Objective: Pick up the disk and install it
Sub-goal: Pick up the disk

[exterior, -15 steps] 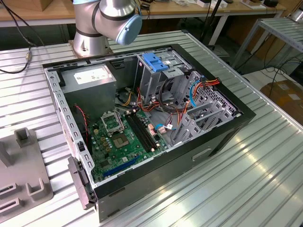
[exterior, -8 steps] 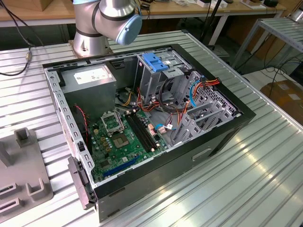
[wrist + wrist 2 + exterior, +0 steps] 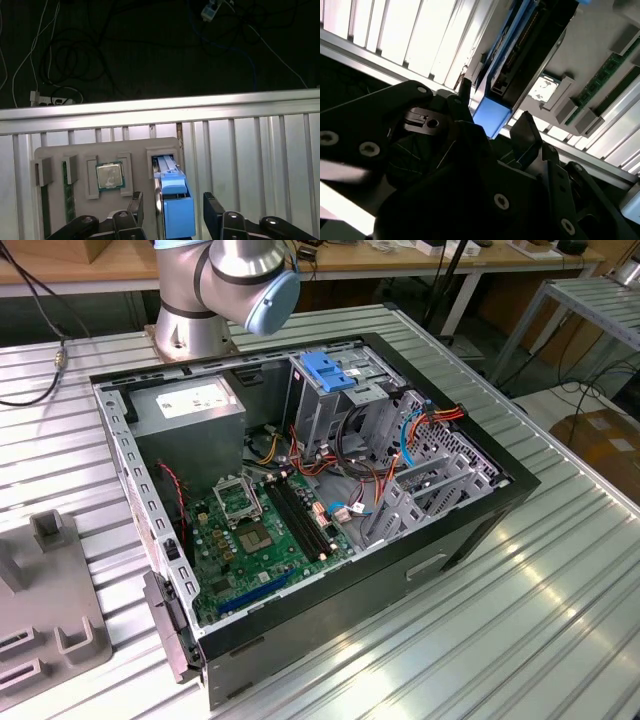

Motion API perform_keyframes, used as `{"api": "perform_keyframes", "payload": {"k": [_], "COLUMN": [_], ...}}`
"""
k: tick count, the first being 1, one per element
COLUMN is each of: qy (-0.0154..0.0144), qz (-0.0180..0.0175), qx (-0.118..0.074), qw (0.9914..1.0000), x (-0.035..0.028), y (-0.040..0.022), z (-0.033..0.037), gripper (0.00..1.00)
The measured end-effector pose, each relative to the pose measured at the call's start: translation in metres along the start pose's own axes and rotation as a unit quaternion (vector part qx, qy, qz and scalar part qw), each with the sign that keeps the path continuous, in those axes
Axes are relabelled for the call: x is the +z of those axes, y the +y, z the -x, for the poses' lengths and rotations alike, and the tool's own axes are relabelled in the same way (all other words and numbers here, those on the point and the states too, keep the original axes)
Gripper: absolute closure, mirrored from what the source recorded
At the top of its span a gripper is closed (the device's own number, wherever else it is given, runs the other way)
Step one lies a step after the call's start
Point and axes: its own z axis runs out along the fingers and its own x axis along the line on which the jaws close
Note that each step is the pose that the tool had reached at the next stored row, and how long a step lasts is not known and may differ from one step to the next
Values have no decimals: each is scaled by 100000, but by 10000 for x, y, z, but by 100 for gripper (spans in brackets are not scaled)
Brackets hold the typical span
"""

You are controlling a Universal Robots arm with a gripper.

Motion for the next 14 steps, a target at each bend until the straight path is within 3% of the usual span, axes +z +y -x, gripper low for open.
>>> {"api": "perform_keyframes", "payload": {"k": [5, 14], "qy": [66, 106], "qz": [-151, -217], "qx": [-371, -562], "qw": [99999, 99998], "x": [72, 107], "y": [-1, -2], "z": [-4, -5], "gripper": [62, 62]}}
